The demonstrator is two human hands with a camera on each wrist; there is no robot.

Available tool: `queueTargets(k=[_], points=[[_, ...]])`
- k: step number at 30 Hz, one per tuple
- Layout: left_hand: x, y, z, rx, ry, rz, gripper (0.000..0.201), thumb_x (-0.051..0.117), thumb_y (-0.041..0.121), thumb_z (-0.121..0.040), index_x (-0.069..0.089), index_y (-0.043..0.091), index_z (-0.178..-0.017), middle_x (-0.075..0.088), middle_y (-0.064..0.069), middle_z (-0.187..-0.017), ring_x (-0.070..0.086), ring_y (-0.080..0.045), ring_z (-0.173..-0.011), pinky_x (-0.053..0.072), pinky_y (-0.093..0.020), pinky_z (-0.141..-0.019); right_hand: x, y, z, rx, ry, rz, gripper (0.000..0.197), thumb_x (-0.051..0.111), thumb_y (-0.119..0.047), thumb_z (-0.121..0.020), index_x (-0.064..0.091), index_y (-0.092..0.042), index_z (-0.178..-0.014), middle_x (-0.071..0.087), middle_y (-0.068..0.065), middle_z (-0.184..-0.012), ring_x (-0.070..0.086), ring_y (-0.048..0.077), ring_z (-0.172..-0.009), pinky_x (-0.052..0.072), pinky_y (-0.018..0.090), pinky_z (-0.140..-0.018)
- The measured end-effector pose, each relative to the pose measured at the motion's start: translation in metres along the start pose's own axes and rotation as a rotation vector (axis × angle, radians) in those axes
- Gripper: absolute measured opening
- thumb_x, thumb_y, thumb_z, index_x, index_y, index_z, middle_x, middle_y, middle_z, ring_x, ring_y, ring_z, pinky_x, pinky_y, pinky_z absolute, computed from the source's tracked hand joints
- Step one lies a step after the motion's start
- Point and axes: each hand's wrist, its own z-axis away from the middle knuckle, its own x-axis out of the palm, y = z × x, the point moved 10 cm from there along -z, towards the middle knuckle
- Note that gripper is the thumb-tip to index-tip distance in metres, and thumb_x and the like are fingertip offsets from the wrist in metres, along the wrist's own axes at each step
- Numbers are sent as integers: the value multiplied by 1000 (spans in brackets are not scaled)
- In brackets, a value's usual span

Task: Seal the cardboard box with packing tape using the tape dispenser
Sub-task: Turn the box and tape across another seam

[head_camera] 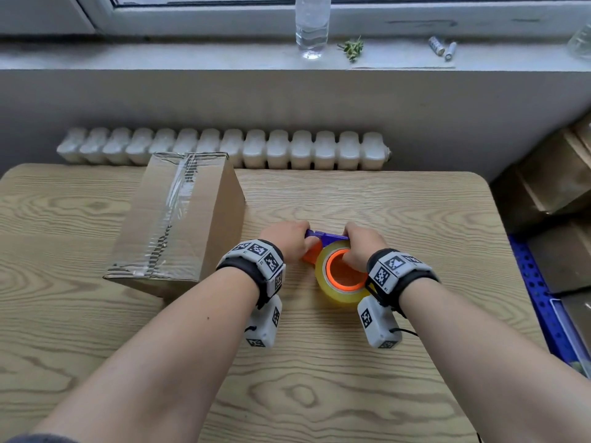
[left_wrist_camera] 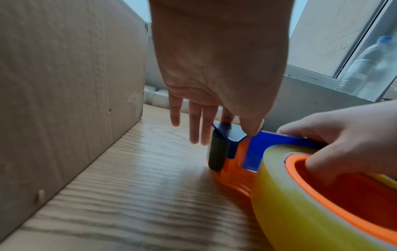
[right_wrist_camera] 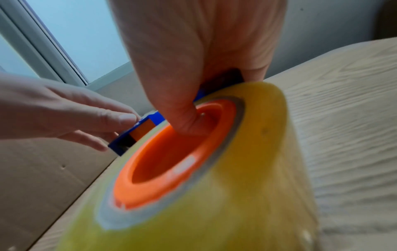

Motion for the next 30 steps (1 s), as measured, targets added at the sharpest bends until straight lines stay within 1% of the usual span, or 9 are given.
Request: queueTargets(k=[4,7,10,15,18,22,25,28,30], points=[[-19,-3,6,-3,53,73,43,35,45,-98,55,11,-117,64,-11,-115,58,-30,-106,47,-39,-86,-15,-5,12,-1,23,-18,36,56,-9,-82,45,-14,-116,63,11,-107,61,30,-95,50,36,-77],[-37,-2,19,5,78,103,42,30,37,-102,55,7,-116,64,-14,-115,58,-32,-106,43,-38,-85,-30,-10,26,4,62,-44,42,59,-6,-79,52,-14,-121,62,8,-110,60,27,-100,50,34,-81],[-56,3,36,52,102,68,41,25,28,-104,57,5,-116,61,-14,-118,56,-31,-109,42,-39,-88,-49,-15,44,21,117,-31,35,62,-6,-77,61,-14,-111,62,5,-99,58,22,-89,49,30,-75],[-80,-11,60,36,153,206,45,25,27,-104,61,-1,-111,64,-20,-115,58,-34,-109,43,-38,-89,-70,-36,73,3,179,-55,43,59,-3,-78,48,-15,-118,61,8,-109,52,23,-88,47,33,-81],[-82,-31,72,-6,112,425,49,28,31,-103,63,-3,-109,71,-18,-107,66,-30,-95,47,-33,-85,-81,-55,91,-35,236,-46,45,57,-2,-76,48,-15,-119,62,9,-110,55,27,-94,44,30,-79],[-84,-55,93,-89,55,720,46,34,37,-101,60,-1,-109,71,-13,-85,65,-23,-70,46,-25,-63,-88,-81,115,-72,295,-58,45,57,0,-75,49,-16,-116,60,8,-109,50,24,-87,40,29,-75],[-86,-70,112,-162,47,898,36,36,33,-101,52,2,-96,63,-8,-70,61,-17,-59,45,-24,-59,-89,-97,132,-88,328,-64,45,57,2,-75,47,-15,-115,58,7,-105,49,22,-85,39,29,-73],[-89,-79,129,-172,53,995,33,40,26,-99,51,7,-74,64,-5,-59,59,-14,-52,44,-22,-56,-90,-110,147,-104,355,-69,45,55,3,-75,46,-15,-116,59,8,-104,49,22,-84,40,30,-72],[-95,-83,140,-136,80,979,29,47,16,-96,54,8,-69,62,-6,-63,58,-14,-55,46,-23,-57,-91,-119,156,-114,362,-67,46,56,3,-76,46,-14,-118,59,7,-104,49,21,-84,39,29,-72]])
